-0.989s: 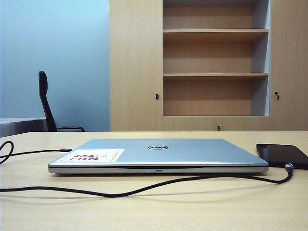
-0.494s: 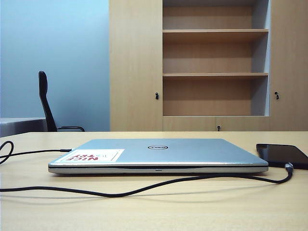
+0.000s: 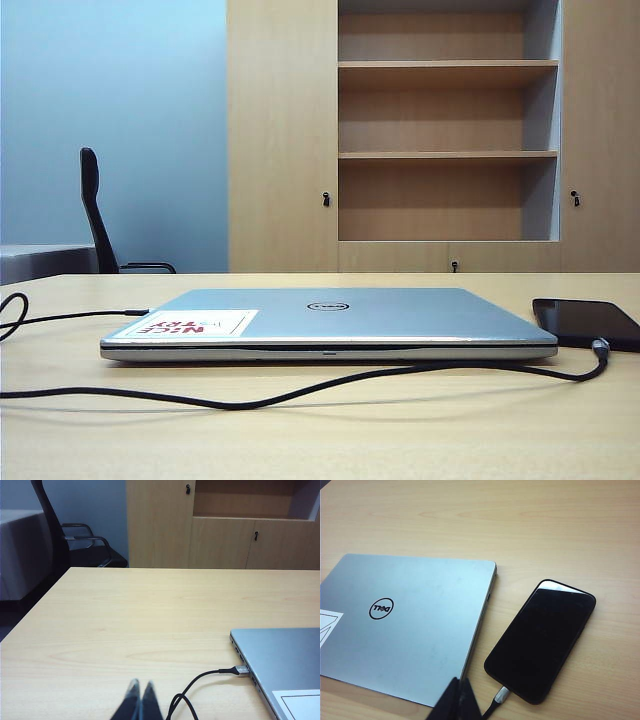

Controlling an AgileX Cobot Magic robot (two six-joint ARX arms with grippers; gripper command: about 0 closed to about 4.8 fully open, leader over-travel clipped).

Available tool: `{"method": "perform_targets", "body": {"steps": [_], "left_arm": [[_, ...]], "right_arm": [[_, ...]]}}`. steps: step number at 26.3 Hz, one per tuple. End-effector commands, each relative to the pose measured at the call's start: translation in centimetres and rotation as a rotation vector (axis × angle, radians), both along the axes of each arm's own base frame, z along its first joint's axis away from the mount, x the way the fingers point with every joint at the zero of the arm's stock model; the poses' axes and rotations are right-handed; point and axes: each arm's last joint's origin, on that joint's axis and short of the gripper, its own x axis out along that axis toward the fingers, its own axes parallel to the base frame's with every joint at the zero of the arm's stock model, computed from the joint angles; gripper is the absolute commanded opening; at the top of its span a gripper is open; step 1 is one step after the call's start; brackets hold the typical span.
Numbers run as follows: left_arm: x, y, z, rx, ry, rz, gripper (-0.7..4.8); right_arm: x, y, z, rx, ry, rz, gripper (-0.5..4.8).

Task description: Pick up the charging cable and the phone, plug the charging cable into the charging port on the phone, and finally place them back on the table.

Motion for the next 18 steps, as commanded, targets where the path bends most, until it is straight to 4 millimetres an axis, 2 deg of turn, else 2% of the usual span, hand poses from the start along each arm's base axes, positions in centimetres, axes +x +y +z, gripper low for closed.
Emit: {"method": "perform_targets", "body": {"steps": [1, 12, 15, 18], "left_arm": [[0.0, 0.0, 0.1, 0.005, -0.013, -0.004, -0.05], [0.0, 0.0, 0.1, 0.005, -0.013, -0.004, -0.06], [0.0, 0.0, 0.1, 0.005, -0.013, -0.004, -0.05], [0.0, 0.0, 0.1, 0.005, -0.013, -0.004, -0.06]], "right_arm": [[0.0, 0.0, 0.3, 0.002, -0.021, 0.001, -0.05], [-0.2, 0.0, 0.6, 0.002, -0.074, -0.002, -0.05], [-0.9, -0.2, 0.4, -0.021, -0.128, -0.064, -0.05], [-1.7, -0.6, -0.9, -0.073, -0.219, -0.189, -0.05]]}}
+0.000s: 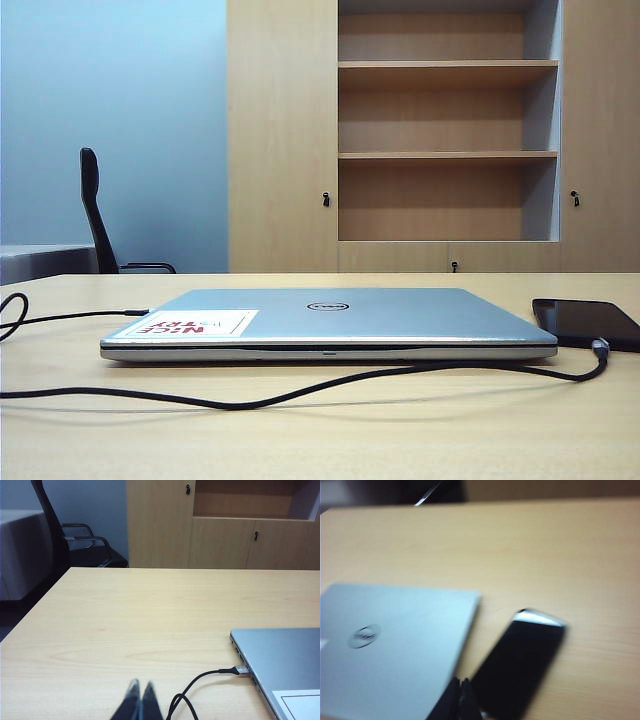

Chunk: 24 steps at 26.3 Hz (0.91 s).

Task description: Pick up the charging cable and the phone, plug the charging cable into the charging port on the phone, and finally place them back on the table.

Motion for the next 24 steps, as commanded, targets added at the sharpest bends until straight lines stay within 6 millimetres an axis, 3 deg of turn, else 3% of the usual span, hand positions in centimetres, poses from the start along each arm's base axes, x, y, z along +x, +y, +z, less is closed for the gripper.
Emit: {"method": "perform_targets", "body": {"steps": [1, 10, 20, 24], "left_arm": [[0.0, 0.0, 0.1, 0.006, -0.012, -0.004, -0.06], [0.0, 0.0, 0.1, 0.006, -0.013, -0.004, -0.06], [0.0, 0.0, 0.1, 0.005, -0.013, -0.004, -0.06], [0.0, 0.0, 0.1, 0.005, -0.012, -0.004, -0.05]], "right_arm": [[-0.5, -0.4, -1.1, -0.042, -0.095, -0.115, -0.05], [-2.9, -0.7, -6.6, -0.037, -0.292, -0.209, -0.05], [-3.1, -1.0, -9.3, -0.032, -0.346, -0.230, -0.05], [-3.1, -1.1, -9.2, -0.030, -0.359, -0.222, -0.05]]}}
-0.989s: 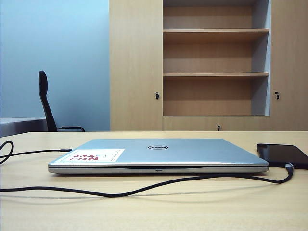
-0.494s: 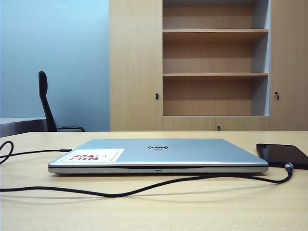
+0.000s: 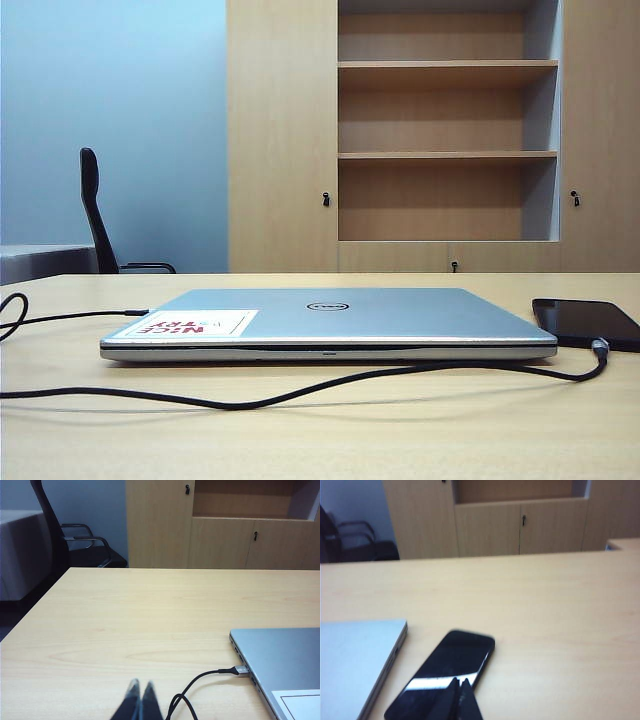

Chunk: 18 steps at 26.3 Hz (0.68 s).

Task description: Pick up the charging cable and the phone, plug the charging cable into the charging port on the phone, and finally place them back on the table.

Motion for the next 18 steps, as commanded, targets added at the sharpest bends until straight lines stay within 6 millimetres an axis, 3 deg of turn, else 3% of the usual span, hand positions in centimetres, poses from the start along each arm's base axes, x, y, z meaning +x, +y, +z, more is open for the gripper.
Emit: {"method": "perform_targets", "body": {"steps": [1, 18], "left_arm": [[0.00, -0.01, 0.12, 0.005, -0.013, -0.003, -0.05], [0.00, -0.01, 0.11, 0.005, -0.012, -0.003, -0.05]], "right_arm": [[0.00, -0.07, 0.34, -0.001, -0.052, 0.011, -0.05], [-0.01, -0.11, 0.51, -0.005, -0.070, 0.044, -0.05]]}}
